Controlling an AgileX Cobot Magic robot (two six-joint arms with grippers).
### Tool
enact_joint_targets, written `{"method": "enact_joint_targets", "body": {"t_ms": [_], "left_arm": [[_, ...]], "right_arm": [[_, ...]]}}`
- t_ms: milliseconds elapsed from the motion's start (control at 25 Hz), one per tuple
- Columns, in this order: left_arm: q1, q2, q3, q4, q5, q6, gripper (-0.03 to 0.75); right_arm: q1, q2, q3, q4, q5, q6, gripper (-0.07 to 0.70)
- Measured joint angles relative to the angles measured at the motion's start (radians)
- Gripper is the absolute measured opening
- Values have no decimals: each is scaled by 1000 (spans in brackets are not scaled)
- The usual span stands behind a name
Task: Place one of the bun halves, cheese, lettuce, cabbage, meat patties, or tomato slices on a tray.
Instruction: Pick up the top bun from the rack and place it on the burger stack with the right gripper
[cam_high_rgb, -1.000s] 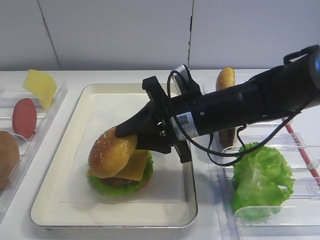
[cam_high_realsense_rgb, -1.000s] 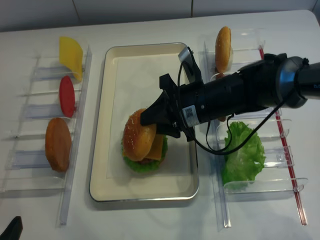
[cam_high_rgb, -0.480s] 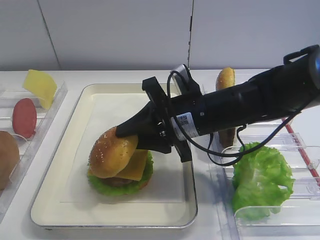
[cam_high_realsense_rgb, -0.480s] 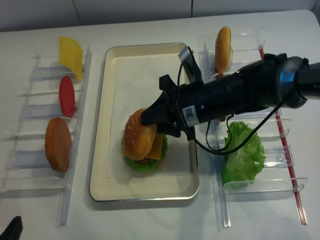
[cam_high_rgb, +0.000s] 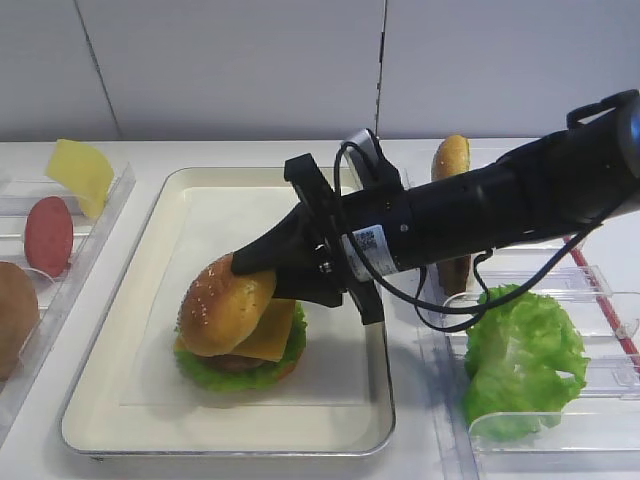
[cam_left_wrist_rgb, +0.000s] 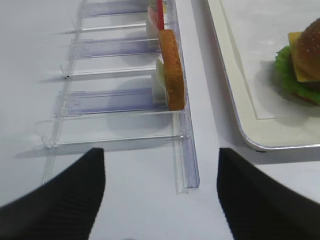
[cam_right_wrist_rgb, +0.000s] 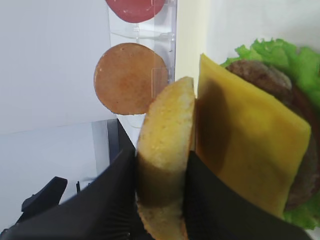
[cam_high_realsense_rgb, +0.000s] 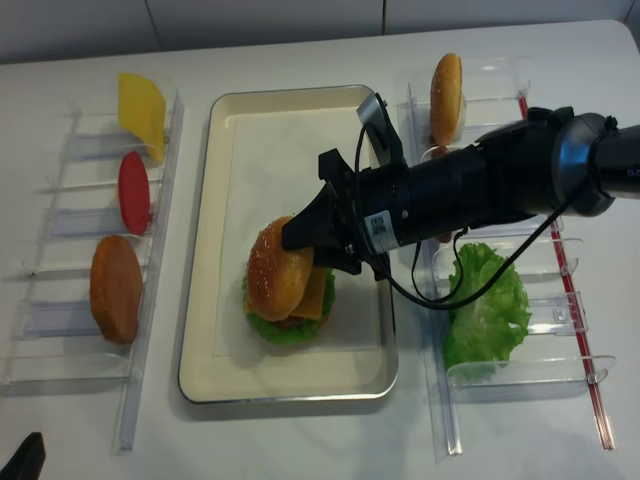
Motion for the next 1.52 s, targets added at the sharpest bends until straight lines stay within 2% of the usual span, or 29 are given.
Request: {"method": "enact_joint_targets", "body": {"t_ms": [320,400,600,720,1200,1520], "left_arm": [[0,0,0,0,0,0,449],[0,0,0,0,0,0,449],[0,0,0,0,0,0,449],[0,0,0,0,0,0,449],[0,0,0,0,0,0,449],[0,0,0,0,0,0,449]], "right_arm": [[-2,0,0,0,-6,-22,272],[-19,0,0,0,-7,-27,322],[-47,0,0,0,-7,-27,527],[-47,0,0,0,-3,-27,570],[-47,0,0,-6,14,-27,580],[-47,0,-86,-215,-39,-11,580]]}}
